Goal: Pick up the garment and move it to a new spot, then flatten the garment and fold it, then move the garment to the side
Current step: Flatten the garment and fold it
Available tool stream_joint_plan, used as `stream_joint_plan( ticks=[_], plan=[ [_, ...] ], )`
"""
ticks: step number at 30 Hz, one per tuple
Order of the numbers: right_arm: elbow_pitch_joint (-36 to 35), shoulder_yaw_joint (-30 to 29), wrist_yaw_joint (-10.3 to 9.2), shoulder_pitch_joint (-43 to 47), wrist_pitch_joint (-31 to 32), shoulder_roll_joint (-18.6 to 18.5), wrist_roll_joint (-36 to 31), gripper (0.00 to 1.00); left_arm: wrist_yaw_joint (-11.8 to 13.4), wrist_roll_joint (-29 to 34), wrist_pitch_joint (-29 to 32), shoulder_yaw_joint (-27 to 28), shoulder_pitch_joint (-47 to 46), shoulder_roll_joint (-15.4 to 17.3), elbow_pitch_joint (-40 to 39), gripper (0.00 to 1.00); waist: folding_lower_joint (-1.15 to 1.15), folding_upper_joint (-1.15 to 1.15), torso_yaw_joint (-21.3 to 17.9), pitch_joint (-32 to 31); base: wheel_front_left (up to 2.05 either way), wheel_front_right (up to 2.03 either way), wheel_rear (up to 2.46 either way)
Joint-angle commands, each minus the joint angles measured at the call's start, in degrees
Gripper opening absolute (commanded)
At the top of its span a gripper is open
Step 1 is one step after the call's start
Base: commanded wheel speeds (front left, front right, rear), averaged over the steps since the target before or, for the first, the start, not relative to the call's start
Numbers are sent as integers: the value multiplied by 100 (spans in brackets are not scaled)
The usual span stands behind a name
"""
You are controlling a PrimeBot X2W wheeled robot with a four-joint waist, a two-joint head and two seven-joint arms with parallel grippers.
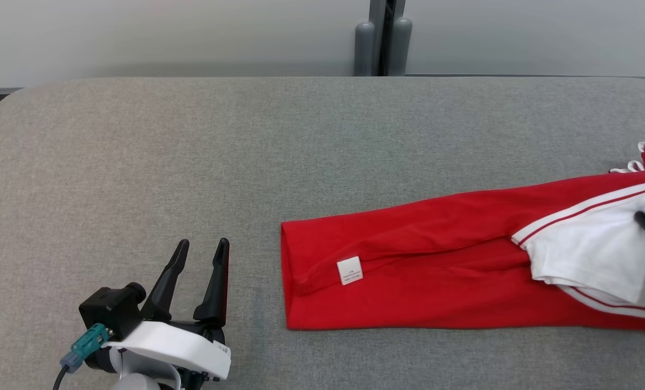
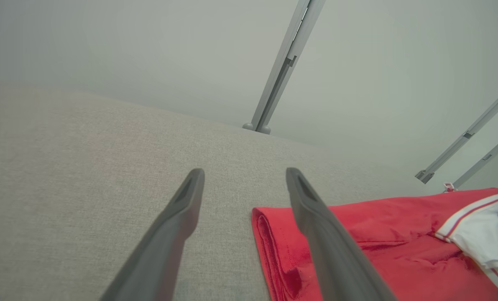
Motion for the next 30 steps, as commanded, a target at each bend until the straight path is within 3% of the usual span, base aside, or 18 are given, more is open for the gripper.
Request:
stream_joint_plan(
  ticks=[1,13,30],
  plan=[
    [-157,-195,-1,79,97,-69,-10,0,13,5,-20,28,-62,20,-11,100,0,0,-68,-32,0,0,0],
    [-966,-558,-1,342,602,211,-94,0,-31,-35,-25,-27,-2,-15,62,100,0,0,-214,-179,0,0,0],
    [-2416,267,0,479,1216,709,-216,0,-114,-85,-34,-82,108,-140,182,100,0,0,24,-483,0,0,0]
  ],
)
